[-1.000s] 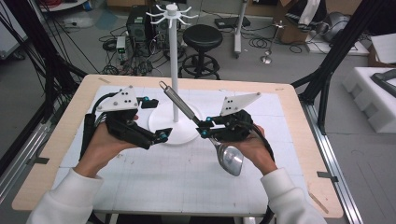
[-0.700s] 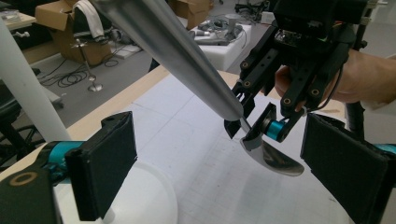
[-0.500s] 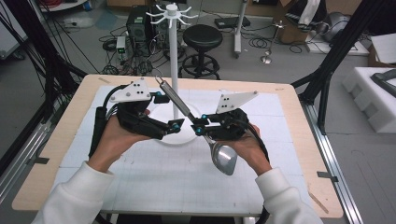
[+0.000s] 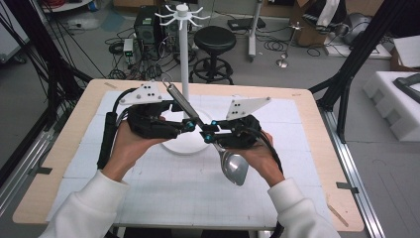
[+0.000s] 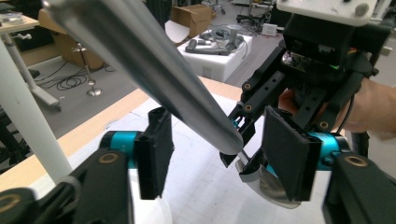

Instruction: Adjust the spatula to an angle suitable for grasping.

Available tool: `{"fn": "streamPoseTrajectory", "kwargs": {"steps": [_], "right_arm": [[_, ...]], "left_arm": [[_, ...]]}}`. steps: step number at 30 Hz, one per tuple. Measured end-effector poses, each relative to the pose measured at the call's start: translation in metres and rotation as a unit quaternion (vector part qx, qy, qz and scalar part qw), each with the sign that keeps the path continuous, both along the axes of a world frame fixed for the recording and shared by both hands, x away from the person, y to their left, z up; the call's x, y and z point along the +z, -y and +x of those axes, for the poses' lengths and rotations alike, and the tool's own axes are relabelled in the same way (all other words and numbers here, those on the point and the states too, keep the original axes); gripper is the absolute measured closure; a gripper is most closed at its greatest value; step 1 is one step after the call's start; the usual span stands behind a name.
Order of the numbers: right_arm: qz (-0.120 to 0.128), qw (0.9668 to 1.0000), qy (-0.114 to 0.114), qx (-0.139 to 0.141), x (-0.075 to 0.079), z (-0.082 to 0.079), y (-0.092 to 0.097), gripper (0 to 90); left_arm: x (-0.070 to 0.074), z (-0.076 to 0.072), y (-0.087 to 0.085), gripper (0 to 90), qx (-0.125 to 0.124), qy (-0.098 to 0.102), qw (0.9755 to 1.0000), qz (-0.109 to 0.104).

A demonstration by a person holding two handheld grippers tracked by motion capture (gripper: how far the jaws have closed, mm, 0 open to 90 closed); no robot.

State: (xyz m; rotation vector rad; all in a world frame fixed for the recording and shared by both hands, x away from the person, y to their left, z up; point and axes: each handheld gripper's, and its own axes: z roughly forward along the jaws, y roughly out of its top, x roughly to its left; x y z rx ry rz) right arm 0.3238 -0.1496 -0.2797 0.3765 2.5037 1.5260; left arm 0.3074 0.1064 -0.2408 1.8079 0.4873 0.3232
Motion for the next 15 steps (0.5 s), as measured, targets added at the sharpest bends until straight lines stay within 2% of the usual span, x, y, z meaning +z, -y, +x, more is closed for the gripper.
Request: {"fn": "streamPoseTrajectory", "kwargs": {"steps": [4, 15], "right_arm": [[0.004, 1.0, 0.0, -0.004, 0.0, 0.0006, -0.0011, 74.3], [0.002, 1.0, 0.003, -0.008, 0.0009, -0.0006, -0.0052, 74.3]], "left_arm": [[0.0007, 0.0006, 0.0, 53.1, 0.011, 0.001, 0.9999, -0.007], [0.0001, 0.0032, 0.0042, 58.9, 0.019, 0.0, 0.9998, -0.002]]}}
